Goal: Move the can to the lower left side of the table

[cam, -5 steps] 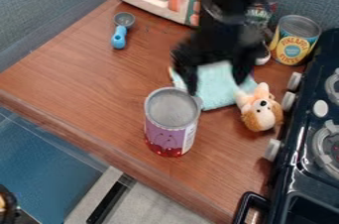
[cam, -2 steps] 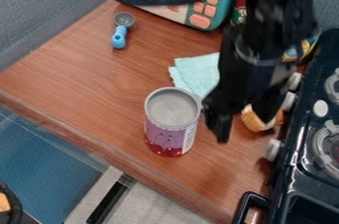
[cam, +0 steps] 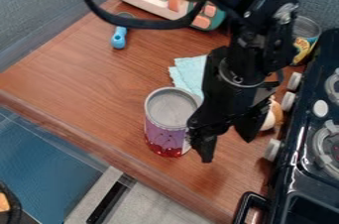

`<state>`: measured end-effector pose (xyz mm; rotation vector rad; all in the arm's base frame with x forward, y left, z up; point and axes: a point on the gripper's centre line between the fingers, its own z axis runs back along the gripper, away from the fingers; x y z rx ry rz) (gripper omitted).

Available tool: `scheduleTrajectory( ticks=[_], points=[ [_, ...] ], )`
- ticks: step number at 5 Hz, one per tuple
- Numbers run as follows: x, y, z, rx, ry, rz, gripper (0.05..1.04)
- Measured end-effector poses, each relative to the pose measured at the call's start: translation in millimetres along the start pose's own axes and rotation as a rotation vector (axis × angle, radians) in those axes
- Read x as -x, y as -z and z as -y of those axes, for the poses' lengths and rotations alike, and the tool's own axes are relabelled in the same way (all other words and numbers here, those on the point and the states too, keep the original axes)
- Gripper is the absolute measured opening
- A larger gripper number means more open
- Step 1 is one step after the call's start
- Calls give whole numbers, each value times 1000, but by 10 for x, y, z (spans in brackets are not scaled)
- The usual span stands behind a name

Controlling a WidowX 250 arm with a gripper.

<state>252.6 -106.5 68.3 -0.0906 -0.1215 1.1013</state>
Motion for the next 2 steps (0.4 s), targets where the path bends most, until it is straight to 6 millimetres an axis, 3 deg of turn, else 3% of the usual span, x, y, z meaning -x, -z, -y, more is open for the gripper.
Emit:
scheduleTrajectory(
  ticks=[2],
  points=[
    [-300, 25, -227, -19, -94, 36, 999]
  ],
)
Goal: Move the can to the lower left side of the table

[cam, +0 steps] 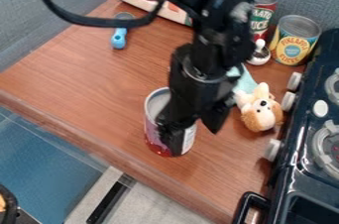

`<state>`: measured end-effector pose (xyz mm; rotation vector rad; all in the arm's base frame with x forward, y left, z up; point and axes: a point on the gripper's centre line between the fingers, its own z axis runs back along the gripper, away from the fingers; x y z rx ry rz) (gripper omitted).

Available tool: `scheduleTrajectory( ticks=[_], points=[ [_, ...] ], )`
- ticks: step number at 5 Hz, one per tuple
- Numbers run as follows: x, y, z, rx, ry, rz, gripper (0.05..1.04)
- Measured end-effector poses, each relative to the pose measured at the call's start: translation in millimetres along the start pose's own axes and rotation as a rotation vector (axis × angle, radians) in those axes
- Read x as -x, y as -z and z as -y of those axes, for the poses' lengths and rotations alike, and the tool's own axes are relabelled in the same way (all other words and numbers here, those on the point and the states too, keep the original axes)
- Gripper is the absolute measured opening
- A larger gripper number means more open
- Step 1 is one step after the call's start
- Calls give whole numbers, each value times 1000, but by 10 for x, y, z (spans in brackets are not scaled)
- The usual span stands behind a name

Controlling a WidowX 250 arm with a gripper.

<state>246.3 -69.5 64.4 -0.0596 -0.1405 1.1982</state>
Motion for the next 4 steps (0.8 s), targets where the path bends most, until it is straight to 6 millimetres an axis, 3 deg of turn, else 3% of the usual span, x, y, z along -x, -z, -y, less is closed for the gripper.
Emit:
scheduleTrajectory(
  ticks=[2, 4],
  points=[
    [-370, -8, -140, 10, -92, 43, 999],
    [-945, 61, -347, -34, -189, 130, 999]
  ],
)
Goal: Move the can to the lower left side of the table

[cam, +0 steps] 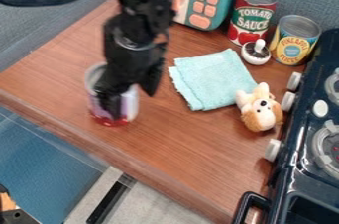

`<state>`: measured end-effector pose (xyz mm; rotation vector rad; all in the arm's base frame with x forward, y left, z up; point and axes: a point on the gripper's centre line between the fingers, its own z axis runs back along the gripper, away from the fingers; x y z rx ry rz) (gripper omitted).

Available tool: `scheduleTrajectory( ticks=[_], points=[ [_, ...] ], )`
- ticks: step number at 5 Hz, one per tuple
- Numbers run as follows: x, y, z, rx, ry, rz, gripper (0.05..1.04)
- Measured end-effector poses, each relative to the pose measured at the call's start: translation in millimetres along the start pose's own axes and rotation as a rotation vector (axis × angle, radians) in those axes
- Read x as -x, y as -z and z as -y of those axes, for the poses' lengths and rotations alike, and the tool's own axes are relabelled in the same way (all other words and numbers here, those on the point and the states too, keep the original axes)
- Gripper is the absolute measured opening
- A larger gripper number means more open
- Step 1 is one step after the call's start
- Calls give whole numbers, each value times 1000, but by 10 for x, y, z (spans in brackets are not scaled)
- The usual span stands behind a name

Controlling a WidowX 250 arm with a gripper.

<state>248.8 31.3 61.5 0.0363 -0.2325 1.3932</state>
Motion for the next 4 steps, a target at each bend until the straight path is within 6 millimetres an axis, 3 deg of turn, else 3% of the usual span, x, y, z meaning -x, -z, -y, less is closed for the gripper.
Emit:
scheduleTrajectory(
  ticks=[4],
  points=[
    [-1042, 227, 28, -102, -174, 113, 999]
  ],
)
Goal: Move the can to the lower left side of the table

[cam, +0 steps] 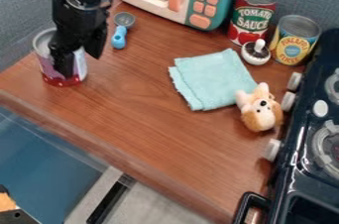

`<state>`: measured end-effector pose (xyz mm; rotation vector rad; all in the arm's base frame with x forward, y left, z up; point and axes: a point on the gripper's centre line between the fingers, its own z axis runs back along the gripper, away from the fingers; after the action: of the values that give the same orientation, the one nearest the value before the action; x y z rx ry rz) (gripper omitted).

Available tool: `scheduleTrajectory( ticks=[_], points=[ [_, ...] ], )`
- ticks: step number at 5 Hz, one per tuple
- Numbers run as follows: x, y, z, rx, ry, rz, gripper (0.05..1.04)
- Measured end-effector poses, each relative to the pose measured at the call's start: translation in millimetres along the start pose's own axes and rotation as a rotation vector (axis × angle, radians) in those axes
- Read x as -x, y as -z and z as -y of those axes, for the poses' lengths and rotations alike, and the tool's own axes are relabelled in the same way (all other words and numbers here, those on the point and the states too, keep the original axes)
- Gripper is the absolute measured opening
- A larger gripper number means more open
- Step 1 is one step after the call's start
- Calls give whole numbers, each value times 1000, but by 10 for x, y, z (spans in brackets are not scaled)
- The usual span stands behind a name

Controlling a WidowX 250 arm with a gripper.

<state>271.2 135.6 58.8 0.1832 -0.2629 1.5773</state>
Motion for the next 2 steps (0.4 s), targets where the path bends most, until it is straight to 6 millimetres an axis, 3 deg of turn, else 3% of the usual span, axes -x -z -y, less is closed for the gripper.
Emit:
scheduleTrajectory(
  ticks=[1, 2],
  points=[
    [-187, 23, 150, -9, -7, 16, 999],
    [-176, 4, 168, -3, -18, -2, 999]
  ],
)
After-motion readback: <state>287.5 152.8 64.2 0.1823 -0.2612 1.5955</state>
